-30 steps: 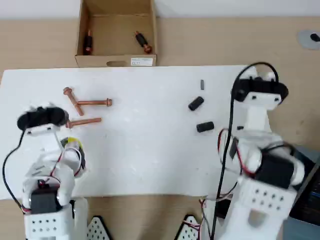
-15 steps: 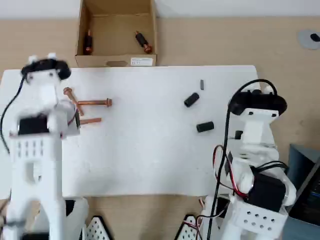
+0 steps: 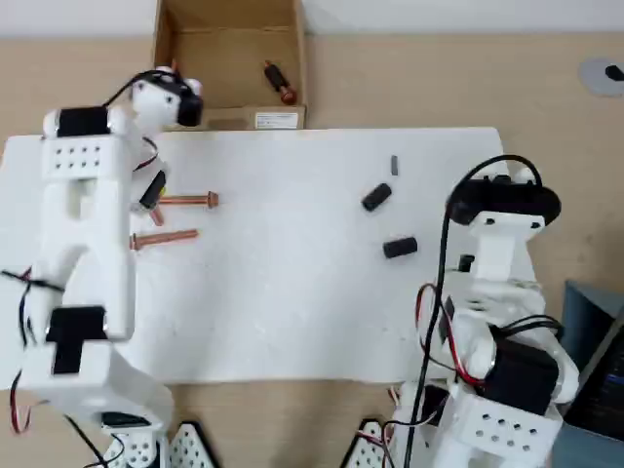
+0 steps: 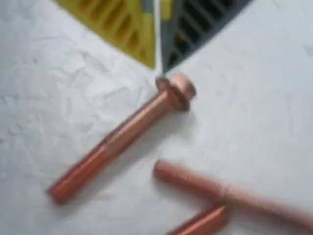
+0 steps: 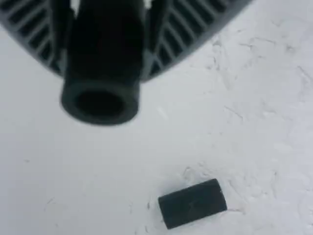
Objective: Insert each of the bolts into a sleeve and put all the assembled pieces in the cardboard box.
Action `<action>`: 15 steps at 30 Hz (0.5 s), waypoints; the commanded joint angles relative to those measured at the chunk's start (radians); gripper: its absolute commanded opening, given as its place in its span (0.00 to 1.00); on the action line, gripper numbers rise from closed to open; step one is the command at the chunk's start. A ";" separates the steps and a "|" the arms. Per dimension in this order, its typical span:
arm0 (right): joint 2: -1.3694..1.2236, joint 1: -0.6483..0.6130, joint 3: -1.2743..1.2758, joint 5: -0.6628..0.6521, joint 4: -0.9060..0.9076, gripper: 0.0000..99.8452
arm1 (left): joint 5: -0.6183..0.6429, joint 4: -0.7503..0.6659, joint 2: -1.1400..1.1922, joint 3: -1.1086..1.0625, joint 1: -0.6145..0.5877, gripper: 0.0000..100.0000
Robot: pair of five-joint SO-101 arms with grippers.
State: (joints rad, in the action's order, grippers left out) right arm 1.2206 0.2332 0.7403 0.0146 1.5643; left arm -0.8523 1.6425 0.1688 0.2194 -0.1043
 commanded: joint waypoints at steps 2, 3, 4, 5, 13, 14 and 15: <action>0.012 0.019 -0.001 0.011 -0.025 0.01 | -0.173 0.066 0.074 0.196 0.078 0.01; 0.012 0.019 -0.001 0.011 -0.025 0.01 | -0.196 0.066 0.091 0.216 0.091 0.01; 0.012 0.019 -0.001 0.011 -0.025 0.01 | -0.224 0.066 0.107 0.229 0.100 0.01; 0.012 0.019 -0.001 0.011 -0.025 0.01 | -0.256 0.066 0.122 0.233 0.109 0.01; 0.012 0.019 -0.001 0.011 -0.025 0.01 | -0.413 0.068 0.214 0.241 0.135 0.10; 0.012 0.019 -0.001 0.011 -0.025 0.01 | -0.428 0.068 0.222 0.241 0.140 0.10; 0.012 0.019 -0.001 0.011 -0.025 0.01 | -0.439 0.068 0.228 0.241 0.143 0.10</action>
State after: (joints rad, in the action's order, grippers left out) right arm 1.2206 0.2332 0.7403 0.0146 1.5643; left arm -1.2559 1.7024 0.4005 0.4051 0.0215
